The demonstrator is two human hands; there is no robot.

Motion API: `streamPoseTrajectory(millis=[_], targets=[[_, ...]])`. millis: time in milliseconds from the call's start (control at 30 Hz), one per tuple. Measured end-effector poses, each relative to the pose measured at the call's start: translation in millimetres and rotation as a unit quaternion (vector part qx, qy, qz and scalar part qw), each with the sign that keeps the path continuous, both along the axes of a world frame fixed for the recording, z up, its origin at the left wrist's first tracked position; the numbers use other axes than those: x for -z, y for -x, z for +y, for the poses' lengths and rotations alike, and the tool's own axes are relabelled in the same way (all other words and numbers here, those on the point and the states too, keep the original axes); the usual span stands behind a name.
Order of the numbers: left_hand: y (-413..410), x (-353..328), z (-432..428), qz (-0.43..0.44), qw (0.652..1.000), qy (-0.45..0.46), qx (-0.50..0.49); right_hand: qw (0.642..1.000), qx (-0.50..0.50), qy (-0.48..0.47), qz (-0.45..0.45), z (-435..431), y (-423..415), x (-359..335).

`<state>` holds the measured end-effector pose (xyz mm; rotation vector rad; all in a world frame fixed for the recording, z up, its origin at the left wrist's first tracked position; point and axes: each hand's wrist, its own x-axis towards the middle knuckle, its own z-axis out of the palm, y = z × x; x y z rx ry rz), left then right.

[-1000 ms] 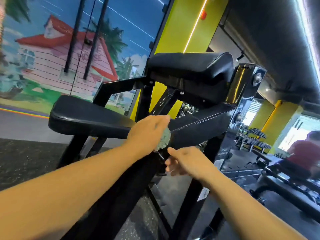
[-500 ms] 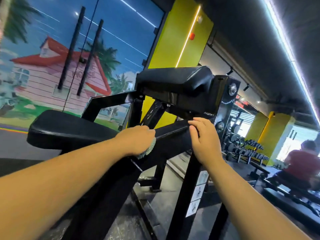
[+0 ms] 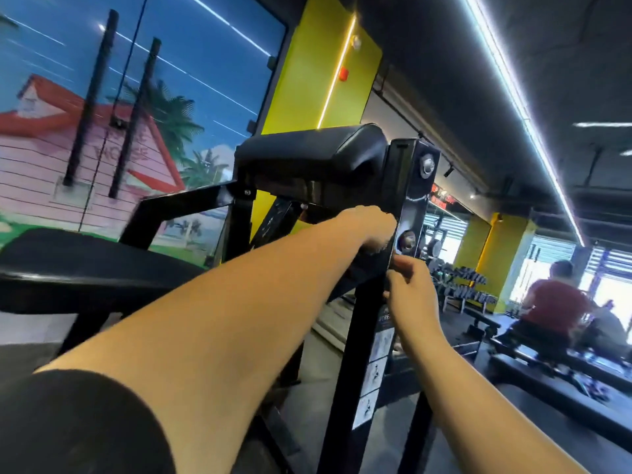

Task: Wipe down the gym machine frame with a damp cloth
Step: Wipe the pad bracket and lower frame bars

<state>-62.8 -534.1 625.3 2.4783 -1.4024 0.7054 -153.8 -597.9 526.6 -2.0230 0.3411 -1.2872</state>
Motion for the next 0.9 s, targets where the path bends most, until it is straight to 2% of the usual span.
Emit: streamPoseTrajectory(millis=[133, 267, 333, 400, 467, 567, 633, 767, 900], targets=[[-5, 23, 34, -0.068, 0.997, -0.028, 0.006, 0.997, 0.008, 0.071, -0.033, 24, -4, 11], [-10, 62, 102, -0.049, 0.998, -0.034, 0.032, 0.986, -0.007, 0.129, -0.102, 71, -24, 29], [-13, 84, 138, -0.03, 0.999, -0.018, 0.026, 0.983, -0.014, 0.127, -0.135, 93, -30, 39], [-10, 106, 166, 0.014, 0.999, 0.032, 0.015, 0.983, -0.019, 0.104, -0.153, 111, -33, 51], [-2, 126, 186, 0.076, 0.989, 0.127, 0.013, 0.985, -0.028, 0.069, -0.157, 125, -34, 64], [6, 162, 204, 0.197, 0.937, 0.286, 0.038, 0.985, -0.04, -0.043, -0.161, 149, -35, 81], [11, 192, 204, 0.219, 0.914, 0.334, 0.065, 0.978, -0.058, -0.12, -0.159, 163, -37, 90], [12, 254, 204, 0.27, 0.874, 0.399, 0.062, 0.986, -0.075, -0.1, -0.112, 189, -46, 109], [21, 329, 216, 0.308, 0.862, 0.402, 0.032, 0.992, -0.072, -0.06, -0.089, 205, -48, 134]])
